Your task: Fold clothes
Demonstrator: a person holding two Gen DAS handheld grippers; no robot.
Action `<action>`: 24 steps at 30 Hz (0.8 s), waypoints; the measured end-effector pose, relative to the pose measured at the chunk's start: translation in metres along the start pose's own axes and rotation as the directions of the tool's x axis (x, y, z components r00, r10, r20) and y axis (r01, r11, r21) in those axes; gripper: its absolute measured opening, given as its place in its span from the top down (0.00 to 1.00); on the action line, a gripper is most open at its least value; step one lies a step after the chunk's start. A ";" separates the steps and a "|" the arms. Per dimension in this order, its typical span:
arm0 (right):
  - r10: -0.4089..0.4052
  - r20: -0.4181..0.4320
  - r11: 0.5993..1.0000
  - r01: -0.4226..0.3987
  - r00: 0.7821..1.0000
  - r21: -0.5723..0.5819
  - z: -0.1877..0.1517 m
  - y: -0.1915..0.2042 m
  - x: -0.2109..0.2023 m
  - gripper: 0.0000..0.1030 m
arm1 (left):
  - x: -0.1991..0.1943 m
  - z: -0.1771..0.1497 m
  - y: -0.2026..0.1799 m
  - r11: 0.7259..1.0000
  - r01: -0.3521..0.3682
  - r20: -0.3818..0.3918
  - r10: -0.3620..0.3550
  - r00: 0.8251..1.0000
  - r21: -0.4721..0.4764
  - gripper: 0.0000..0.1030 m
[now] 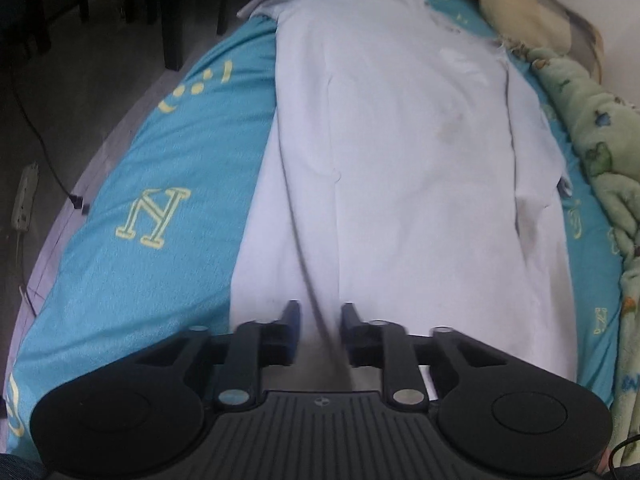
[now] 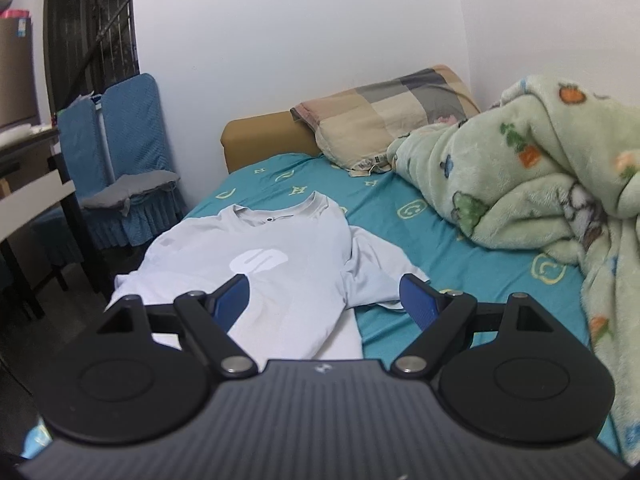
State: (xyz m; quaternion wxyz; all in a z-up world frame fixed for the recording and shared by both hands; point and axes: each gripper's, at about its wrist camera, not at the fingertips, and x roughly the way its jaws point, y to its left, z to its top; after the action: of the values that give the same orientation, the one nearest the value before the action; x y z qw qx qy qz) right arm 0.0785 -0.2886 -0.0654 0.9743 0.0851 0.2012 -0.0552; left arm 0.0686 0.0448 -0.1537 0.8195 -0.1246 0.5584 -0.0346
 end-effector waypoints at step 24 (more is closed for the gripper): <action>0.080 0.053 0.996 -0.081 0.995 0.023 0.004 0.003 -0.006 0.19 | -0.107 0.047 -0.049 0.978 -0.088 0.470 -0.011 0.882 0.187 0.17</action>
State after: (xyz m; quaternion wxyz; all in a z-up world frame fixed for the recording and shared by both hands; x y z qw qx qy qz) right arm 0.0747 -0.2859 -0.0591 0.9795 0.1041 0.1714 -0.0207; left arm 0.0764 0.0265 -0.0288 0.9389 -0.0340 0.3397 -0.0436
